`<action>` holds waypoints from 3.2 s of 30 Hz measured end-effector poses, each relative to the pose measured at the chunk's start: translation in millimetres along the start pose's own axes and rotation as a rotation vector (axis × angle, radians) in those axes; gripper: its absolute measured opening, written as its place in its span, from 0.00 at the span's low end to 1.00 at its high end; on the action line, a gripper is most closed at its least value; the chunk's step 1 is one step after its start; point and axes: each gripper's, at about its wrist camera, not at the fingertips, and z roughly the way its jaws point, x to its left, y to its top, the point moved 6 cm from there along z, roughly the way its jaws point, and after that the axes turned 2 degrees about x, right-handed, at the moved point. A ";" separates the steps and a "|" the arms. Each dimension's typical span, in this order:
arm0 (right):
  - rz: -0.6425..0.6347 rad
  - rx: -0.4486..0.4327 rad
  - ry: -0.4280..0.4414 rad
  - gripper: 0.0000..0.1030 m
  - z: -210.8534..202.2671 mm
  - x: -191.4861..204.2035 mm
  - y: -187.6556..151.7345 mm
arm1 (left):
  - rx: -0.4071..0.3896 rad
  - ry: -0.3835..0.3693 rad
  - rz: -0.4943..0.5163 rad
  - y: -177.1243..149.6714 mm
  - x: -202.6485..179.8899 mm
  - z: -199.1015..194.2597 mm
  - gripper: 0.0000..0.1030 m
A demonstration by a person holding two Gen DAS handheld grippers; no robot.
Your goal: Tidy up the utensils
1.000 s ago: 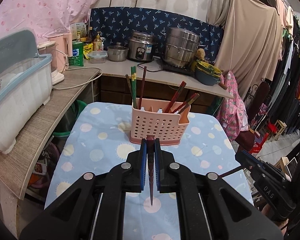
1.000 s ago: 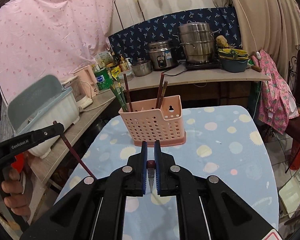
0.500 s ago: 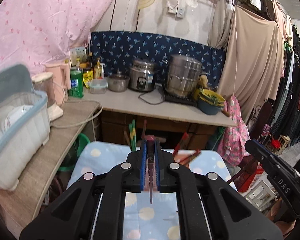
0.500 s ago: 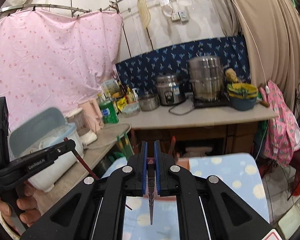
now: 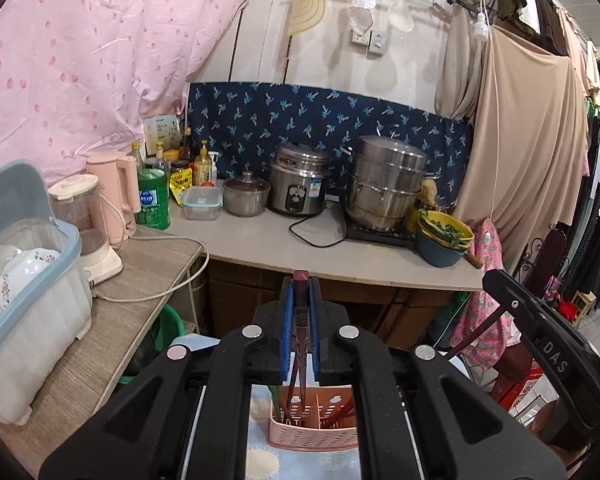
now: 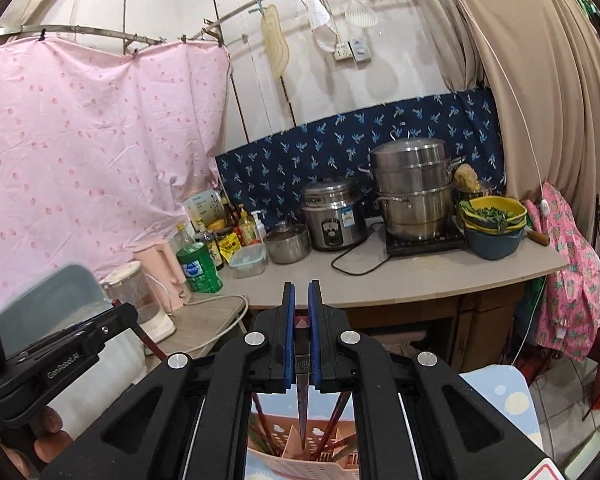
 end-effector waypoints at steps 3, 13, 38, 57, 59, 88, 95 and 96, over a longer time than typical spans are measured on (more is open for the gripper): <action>0.005 0.038 -0.007 0.07 18.7 -6.3 -14.8 | 0.030 0.002 -0.004 -9.8 3.6 14.4 0.07; 0.015 0.136 -0.022 0.07 56.2 -16.7 -53.5 | 0.106 -0.006 -0.014 -34.1 8.5 42.5 0.07; -0.005 0.139 -0.047 0.42 -9.3 -12.6 -85.2 | 0.128 0.063 0.029 -76.5 12.9 8.8 0.39; -0.007 0.233 -0.110 0.51 -52.6 -15.9 -155.8 | 0.171 0.131 0.088 -134.2 6.6 -27.4 0.48; -0.008 0.243 -0.114 0.51 -56.4 -16.4 -163.0 | 0.182 0.134 0.087 -142.0 6.8 -28.4 0.48; -0.043 0.312 -0.168 0.64 -86.3 -10.7 -220.3 | 0.287 0.165 0.102 -212.6 12.9 -43.2 0.73; -0.038 0.333 -0.163 0.70 -87.2 -9.5 -231.0 | 0.303 0.172 0.106 -223.9 14.4 -44.5 0.81; -0.039 0.336 -0.163 0.70 -87.3 -9.0 -232.6 | 0.303 0.174 0.107 -225.4 14.4 -44.8 0.82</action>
